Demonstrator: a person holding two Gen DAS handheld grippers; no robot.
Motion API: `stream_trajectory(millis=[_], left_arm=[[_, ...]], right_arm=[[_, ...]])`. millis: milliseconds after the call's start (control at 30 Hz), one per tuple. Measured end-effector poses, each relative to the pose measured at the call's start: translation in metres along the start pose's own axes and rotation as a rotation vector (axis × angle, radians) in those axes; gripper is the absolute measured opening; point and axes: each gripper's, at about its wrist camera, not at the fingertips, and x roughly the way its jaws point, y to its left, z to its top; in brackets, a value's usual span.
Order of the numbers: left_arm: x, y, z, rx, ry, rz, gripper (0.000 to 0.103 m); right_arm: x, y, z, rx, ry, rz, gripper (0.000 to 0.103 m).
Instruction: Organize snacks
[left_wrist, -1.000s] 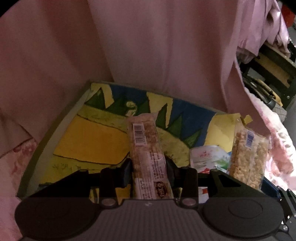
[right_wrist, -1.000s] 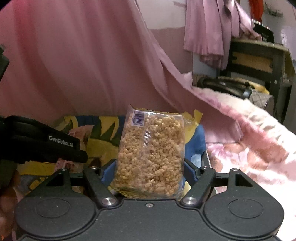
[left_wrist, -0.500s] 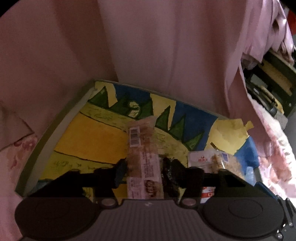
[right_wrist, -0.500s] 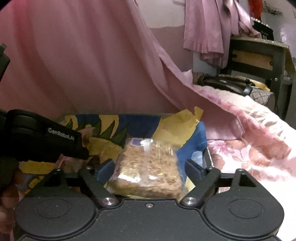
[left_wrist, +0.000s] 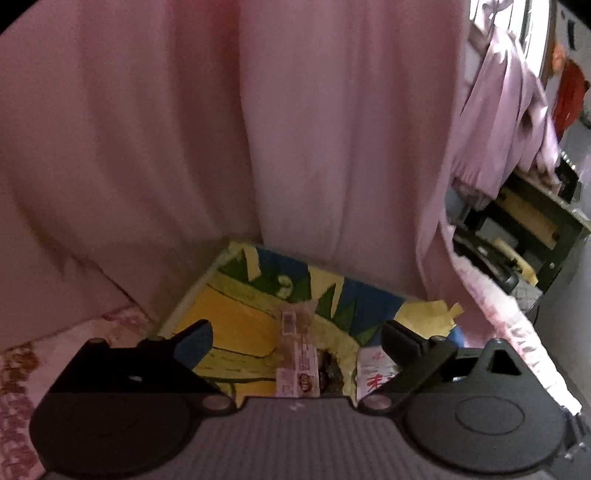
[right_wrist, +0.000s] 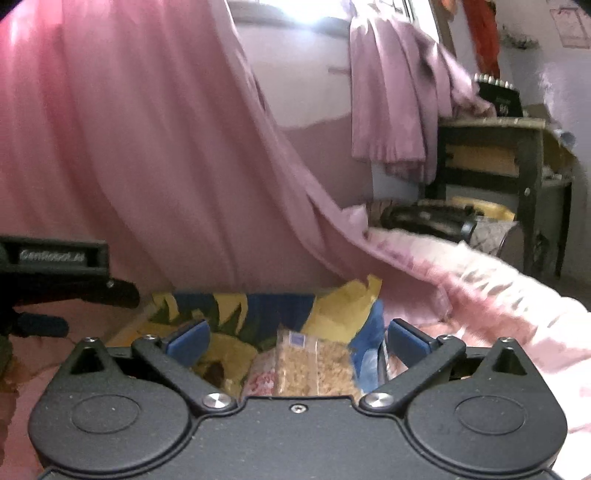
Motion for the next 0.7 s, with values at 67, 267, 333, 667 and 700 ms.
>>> stream_trajectory(millis=[67,267,333,667,700], left_arm=[[-0.019,0.0,-0.001,0.005,-0.038,0.003,0.102],[-0.074,0.0,-0.012,0.017,-0.138,0.016,0.103],[-0.091,0.0,-0.017,0.027,-0.163,0.024,0.103],[-0.17,0.003,-0.056,0.092,-0.277,0.026,0.103],[-0.176,0.004,-0.061,0.098,-0.279,0.023,0.103]], right_arm=[[-0.018,-0.002,0.006,0.007,-0.035,0.001,0.102],[-0.074,-0.009,0.017,0.038,-0.117,-0.004,0.102],[-0.092,-0.011,0.019,0.043,-0.14,-0.006,0.102],[-0.17,-0.008,0.008,0.0,-0.173,0.019,0.102],[-0.178,-0.007,0.004,-0.012,-0.176,0.02,0.102]])
